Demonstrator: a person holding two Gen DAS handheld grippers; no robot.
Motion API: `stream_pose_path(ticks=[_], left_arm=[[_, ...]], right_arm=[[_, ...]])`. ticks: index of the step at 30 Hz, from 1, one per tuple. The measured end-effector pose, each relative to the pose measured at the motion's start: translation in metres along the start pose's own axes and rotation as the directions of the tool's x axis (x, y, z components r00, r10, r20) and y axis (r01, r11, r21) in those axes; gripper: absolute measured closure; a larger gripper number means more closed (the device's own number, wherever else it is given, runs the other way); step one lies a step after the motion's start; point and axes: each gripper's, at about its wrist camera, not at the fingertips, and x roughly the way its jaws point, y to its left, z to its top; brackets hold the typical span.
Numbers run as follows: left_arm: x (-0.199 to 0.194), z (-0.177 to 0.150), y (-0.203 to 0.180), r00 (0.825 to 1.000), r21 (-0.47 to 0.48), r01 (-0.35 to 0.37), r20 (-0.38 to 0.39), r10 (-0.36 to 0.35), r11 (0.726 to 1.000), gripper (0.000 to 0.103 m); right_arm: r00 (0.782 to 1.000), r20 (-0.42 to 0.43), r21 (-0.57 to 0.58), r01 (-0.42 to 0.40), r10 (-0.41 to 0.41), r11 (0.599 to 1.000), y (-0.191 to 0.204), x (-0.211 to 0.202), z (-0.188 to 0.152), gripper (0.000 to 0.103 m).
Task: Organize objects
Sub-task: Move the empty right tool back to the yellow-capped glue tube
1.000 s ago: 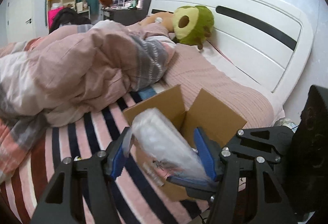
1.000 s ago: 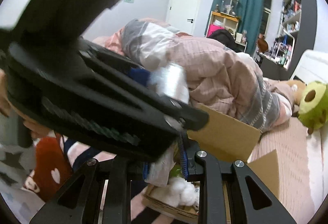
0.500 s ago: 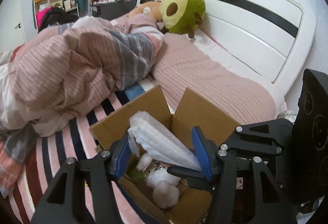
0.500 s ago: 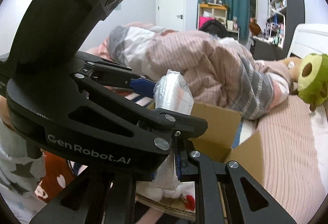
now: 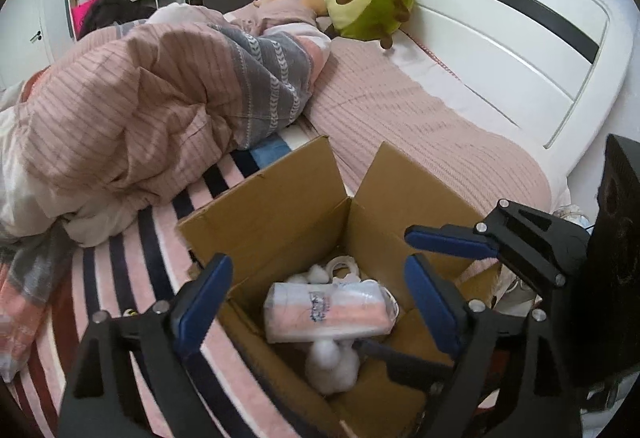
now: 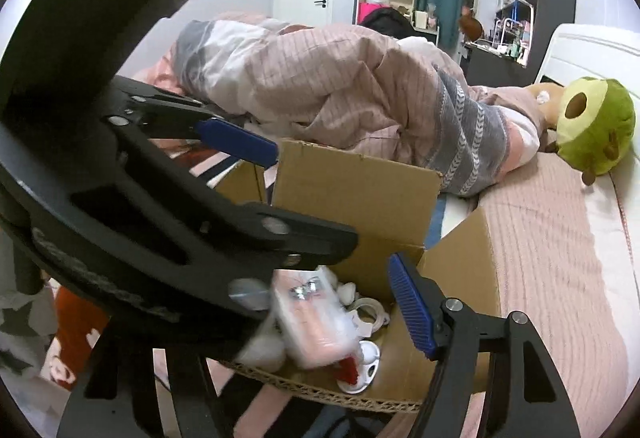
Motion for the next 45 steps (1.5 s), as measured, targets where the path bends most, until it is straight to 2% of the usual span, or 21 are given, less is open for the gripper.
stream_pose_path(ticks=[4, 9, 16, 24, 31, 34, 38, 45], left_arm=[[-0.019, -0.005, 0.008, 1.000, -0.021, 0.002, 0.029, -0.001, 1.000, 0.016], [-0.052, -0.019, 0.028, 0.997, -0.051, -0.017, 0.080, 0.021, 0.999, 0.013], [-0.091, -0.053, 0.080, 0.986, -0.122, -0.089, 0.130, 0.105, 0.989, 0.012], [-0.108, -0.114, 0.151, 0.980, -0.236, -0.117, 0.128, 0.151, 0.965, 0.012], [-0.099, -0.159, 0.196, 0.983, -0.312, -0.118, 0.097, 0.155, 0.943, 0.012], [-0.091, -0.172, 0.211, 0.986, -0.342, -0.106, 0.083, 0.142, 0.934, 0.012], [-0.081, -0.185, 0.227, 0.989, -0.372, -0.106, 0.058, 0.137, 0.922, 0.012], [-0.065, -0.195, 0.246, 0.991, -0.406, -0.104, 0.035, 0.129, 0.908, 0.012]], right_arm=[[1.000, 0.017, -0.002, -0.006, 0.006, 1.000, 0.008, -0.006, 0.003, 0.037], [0.997, 0.056, -0.004, -0.058, 0.058, 0.998, 0.028, -0.012, 0.014, 0.037], [0.978, 0.083, -0.033, -0.190, 0.192, 0.981, 0.079, -0.001, 0.037, 0.037], [0.957, -0.019, -0.061, -0.289, 0.289, 0.955, 0.139, 0.052, 0.047, 0.037], [0.936, -0.124, 0.006, -0.332, 0.331, 0.943, 0.165, 0.111, 0.037, 0.037], [0.936, -0.163, 0.034, -0.311, 0.313, 0.950, 0.168, 0.138, 0.029, 0.037], [0.960, -0.194, 0.049, -0.195, 0.200, 0.980, 0.166, 0.174, 0.023, 0.043], [0.982, -0.184, 0.078, -0.031, 0.045, 0.996, 0.152, 0.233, 0.021, 0.049]])
